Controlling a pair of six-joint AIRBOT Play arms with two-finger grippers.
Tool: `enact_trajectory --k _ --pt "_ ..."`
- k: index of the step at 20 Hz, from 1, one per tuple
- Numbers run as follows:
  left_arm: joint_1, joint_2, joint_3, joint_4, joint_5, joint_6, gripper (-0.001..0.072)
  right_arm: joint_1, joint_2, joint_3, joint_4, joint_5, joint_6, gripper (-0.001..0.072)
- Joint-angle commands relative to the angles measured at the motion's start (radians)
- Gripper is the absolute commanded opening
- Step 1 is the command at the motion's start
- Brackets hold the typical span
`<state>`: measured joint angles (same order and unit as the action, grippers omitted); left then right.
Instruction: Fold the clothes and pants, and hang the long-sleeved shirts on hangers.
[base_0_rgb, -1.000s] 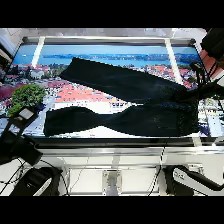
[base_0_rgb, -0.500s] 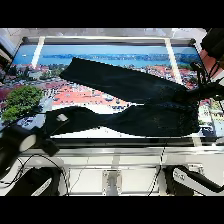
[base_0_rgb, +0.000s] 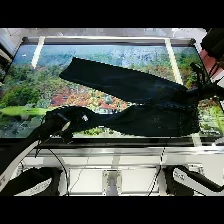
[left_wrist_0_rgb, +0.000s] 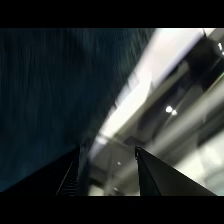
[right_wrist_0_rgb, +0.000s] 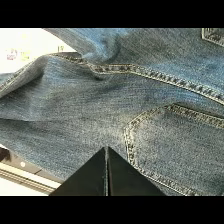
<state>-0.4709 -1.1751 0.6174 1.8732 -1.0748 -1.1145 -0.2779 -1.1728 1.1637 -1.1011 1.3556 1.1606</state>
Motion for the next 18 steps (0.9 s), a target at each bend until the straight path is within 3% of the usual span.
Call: enact_trajectory --k 1,9,11,13,15,18 --pt "0.001 -0.071 0.014 0.024 0.162 -0.001 0.0418 0.0 -0.001 -0.057 -0.002 -0.011 0.0 0.0004" --pt "0.001 -0.074 0.074 0.049 0.216 -0.007 0.0393 0.0 -0.001 -0.149 -0.002 -0.042 -0.003 0.0003" --pt "0.001 -0.074 0.074 0.049 0.227 -0.007 0.0273 0.0 -0.001 -0.149 -0.002 -0.044 -0.003 0.0003" --pt "0.001 -0.072 0.075 0.048 0.22 -0.007 0.0012 0.0 -0.001 -0.149 -0.002 -0.045 -0.003 0.0003" --pt "-0.003 -0.055 0.087 0.038 0.148 -0.008 0.0009 0.0 -0.001 -0.149 -0.002 -0.045 -0.003 0.0004" --pt "-0.019 0.064 0.159 -0.004 -0.108 0.004 0.0008 0.0 -0.001 -0.149 -0.005 -0.044 -0.004 0.0004"
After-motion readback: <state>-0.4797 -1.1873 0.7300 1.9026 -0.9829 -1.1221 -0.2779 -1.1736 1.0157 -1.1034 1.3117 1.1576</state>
